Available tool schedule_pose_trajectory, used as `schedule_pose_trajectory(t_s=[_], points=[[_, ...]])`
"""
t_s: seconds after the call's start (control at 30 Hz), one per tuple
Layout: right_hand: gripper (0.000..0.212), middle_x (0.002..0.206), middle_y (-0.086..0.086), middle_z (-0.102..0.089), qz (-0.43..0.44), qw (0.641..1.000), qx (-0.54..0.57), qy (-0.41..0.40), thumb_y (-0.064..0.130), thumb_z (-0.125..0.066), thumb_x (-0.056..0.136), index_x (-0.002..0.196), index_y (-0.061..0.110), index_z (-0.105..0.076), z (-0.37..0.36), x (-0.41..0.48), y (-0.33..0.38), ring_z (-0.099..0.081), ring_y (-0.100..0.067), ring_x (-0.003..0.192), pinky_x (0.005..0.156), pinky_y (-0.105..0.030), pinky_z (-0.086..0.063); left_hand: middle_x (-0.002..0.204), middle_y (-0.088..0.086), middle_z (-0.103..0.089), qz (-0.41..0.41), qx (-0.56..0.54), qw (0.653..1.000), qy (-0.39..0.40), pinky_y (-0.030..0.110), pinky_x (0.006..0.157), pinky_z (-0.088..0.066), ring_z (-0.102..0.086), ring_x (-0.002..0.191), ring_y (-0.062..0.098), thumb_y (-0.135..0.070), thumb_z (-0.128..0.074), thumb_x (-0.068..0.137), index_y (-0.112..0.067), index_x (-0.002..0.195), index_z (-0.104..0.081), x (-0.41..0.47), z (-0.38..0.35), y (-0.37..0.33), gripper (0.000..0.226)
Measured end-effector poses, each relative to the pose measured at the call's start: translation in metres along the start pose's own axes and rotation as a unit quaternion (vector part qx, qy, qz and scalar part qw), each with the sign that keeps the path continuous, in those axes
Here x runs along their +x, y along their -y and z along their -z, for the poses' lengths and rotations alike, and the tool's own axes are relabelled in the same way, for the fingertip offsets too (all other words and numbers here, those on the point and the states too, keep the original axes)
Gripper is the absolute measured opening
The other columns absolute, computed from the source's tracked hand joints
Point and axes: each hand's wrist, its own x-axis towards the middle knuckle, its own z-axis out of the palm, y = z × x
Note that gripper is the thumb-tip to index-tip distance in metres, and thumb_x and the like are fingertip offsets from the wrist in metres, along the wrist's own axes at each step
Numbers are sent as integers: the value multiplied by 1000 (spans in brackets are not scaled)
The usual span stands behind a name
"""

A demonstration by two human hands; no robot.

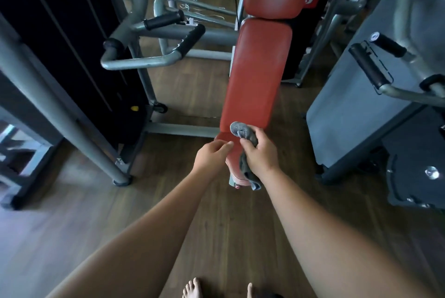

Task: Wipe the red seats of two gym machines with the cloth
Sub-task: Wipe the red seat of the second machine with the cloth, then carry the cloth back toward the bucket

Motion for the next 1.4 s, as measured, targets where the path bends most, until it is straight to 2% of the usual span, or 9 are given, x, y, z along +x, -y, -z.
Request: schedule_pose_trajectory(t_s=[0.1, 0.2, 0.33, 0.57, 0.8, 0.93, 1.1, 1.27, 1.4], points=[[36, 122, 6, -71, 22, 999, -24, 42, 26, -65, 93, 130, 29, -62, -3, -3, 3, -64, -16, 115, 93, -21, -43, 104, -6, -75, -4, 115, 993, -36, 32, 80, -52, -67, 97, 15, -42, -61, 98, -24, 111, -78, -12, 20, 13, 28], [38, 123, 8, -71, 44, 993, -29, 102, 28, -66, 91, 129, 34, -61, -15, -11, 6, -65, -17, 117, 101, -30, -48, 113, -5, -74, 7, 189, 979, -77, 26, 82, -44, -66, 106, 16, -40, -63, 97, -24, 115, -77, -33, 43, 29, 27], [41, 131, 5, -68, 94, 974, -56, 197, 25, -66, 92, 132, 34, -59, -45, -37, 13, -61, -17, 123, 108, -33, -45, 113, -3, -75, 46, 232, 962, -138, 30, 86, -51, -68, 107, 20, -39, -63, 97, -23, 113, -77, -81, 77, 56, 26], [38, 118, 7, -71, 152, 914, -86, 366, 24, -66, 92, 128, 36, -60, -128, -126, 53, -64, -14, 112, 91, -21, -42, 110, -2, -74, 145, 225, 935, -231, 35, 92, -54, -67, 105, 23, -46, -57, 93, -28, 104, -77, -206, 146, 130, 29], [37, 120, 3, -70, 234, 830, -110, 494, 36, -62, 88, 123, 47, -56, -254, -270, 118, -65, -21, 114, 103, -38, -50, 122, -2, -66, 240, 242, 893, -294, 40, 99, -52, -57, 118, 26, -46, -56, 99, -33, 115, -75, -363, 235, 226, 28], [35, 118, 7, -69, 253, 790, -106, 549, 35, -62, 91, 124, 46, -56, -333, -375, 160, -63, -19, 111, 98, -35, -49, 132, 1, -63, 299, 251, 865, -316, 37, 101, -48, -52, 127, 28, -44, -54, 101, -30, 124, -72, -461, 303, 283, 33], [36, 107, 0, -73, 266, 756, -98, 590, 30, -63, 88, 121, 45, -57, -424, -486, 209, -69, -24, 100, 92, -39, -55, 138, 0, -60, 352, 258, 837, -331, 40, 103, -49, -49, 132, 25, -47, -54, 101, -30, 132, -67, -563, 387, 349, 38], [36, 114, 1, -71, 290, 721, -109, 620, 29, -64, 93, 127, 38, -58, -522, -552, 256, -66, -23, 106, 96, -39, -53, 142, -1, -55, 394, 258, 814, -341, 43, 109, -47, -44, 137, 25, -49, -57, 99, -30, 136, -63, -615, 479, 410, 42], [39, 117, 2, -68, 310, 694, -107, 641, 29, -65, 95, 132, 36, -58, -620, -589, 300, -62, -21, 109, 93, -31, -47, 141, -2, -54, 418, 253, 797, -355, 41, 109, -47, -44, 138, 24, -49, -58, 98, -30, 136, -62, -629, 560, 456, 42]])
